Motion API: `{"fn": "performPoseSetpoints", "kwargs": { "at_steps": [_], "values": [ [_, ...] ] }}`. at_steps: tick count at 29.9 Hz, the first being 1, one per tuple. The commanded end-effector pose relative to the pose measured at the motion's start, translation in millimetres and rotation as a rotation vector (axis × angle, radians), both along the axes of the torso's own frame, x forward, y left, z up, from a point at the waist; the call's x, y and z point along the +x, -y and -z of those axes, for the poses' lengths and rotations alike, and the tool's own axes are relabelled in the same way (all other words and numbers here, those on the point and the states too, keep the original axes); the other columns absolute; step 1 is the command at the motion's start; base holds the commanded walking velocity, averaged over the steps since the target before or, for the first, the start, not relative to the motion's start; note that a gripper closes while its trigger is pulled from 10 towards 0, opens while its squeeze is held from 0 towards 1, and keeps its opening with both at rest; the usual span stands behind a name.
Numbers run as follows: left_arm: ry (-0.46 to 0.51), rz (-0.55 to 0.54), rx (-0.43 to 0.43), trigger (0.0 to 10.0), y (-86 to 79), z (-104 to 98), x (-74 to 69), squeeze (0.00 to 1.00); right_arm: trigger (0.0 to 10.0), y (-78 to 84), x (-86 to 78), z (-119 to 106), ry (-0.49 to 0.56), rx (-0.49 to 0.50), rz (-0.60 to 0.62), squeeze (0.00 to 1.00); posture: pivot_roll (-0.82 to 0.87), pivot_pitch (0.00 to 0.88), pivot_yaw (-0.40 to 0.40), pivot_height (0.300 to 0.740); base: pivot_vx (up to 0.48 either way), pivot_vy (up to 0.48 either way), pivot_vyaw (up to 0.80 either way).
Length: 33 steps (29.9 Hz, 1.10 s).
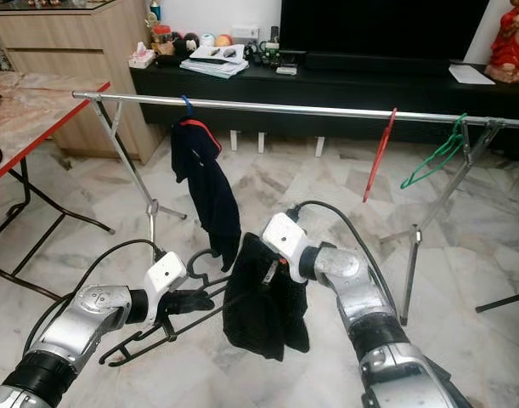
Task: Hang hanger
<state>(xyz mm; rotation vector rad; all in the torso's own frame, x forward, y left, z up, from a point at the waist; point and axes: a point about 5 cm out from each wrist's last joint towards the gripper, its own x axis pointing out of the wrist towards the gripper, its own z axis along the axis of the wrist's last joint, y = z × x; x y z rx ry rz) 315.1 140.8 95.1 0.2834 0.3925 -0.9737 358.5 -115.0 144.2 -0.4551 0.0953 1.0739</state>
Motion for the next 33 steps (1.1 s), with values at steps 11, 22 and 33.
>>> {"fn": "performPoseSetpoints", "kwargs": {
  "at_steps": [11,22,33],
  "values": [
    [0.020,0.002,-0.007,10.0,2.0,-3,0.5,0.00,10.0,31.3,11.7,1,0.098,-0.208,0.162,0.00,0.05,0.047,-0.014,0.740,0.000,0.000,0.00],
    [0.012,0.017,-0.025,10.0,-0.5,-4,-2.8,0.00,10.0,43.6,15.9,8,0.121,-0.268,0.291,0.00,0.05,0.049,-0.015,0.740,0.000,0.000,0.00],
    [0.045,-0.014,-0.032,10.0,0.7,-8,3.4,0.00,10.0,13.8,-1.2,-7,0.111,-0.152,-0.036,0.00,0.05,0.045,-0.015,0.740,0.000,0.000,0.00]
  ]
}}
